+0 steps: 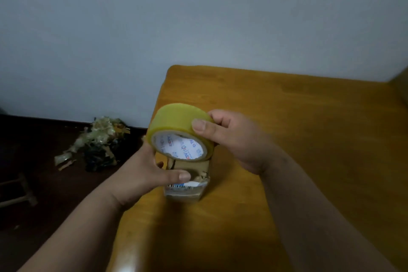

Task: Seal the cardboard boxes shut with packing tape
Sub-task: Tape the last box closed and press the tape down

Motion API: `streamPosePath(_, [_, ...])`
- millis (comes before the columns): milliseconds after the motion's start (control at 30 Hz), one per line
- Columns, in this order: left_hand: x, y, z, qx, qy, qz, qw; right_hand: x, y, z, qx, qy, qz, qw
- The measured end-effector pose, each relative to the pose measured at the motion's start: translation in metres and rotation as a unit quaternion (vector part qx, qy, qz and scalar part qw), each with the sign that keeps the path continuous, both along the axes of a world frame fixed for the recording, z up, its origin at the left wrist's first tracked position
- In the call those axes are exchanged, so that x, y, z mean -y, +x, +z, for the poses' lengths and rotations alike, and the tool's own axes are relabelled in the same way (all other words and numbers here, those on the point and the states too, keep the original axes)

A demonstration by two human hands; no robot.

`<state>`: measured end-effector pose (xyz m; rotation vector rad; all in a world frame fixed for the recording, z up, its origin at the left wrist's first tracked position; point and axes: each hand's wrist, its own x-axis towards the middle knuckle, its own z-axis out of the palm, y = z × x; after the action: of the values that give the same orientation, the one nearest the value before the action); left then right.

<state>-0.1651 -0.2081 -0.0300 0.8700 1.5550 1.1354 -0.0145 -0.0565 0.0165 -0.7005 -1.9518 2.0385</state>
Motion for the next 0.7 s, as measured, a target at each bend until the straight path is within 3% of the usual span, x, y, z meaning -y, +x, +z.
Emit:
streamPosePath(200, [0.006, -0.006, -0.019, 0.101, -0.006, 0.039, 0.994, 0.023, -0.014, -0.009, 0.018, -0.017, 0.03, 0.999])
streamPosePath(533, [0.006, -0.012, -0.022, 0.136, -0.021, 0.064, 0.988, 0.021, -0.013, 0.0, -0.013, -0.004, -0.038, 0.999])
streamPosePath(700, [0.004, -0.014, -0.02, 0.112, -0.002, 0.046, 0.993, 0.006, 0.013, 0.013, 0.006, 0.041, -0.027, 0.999])
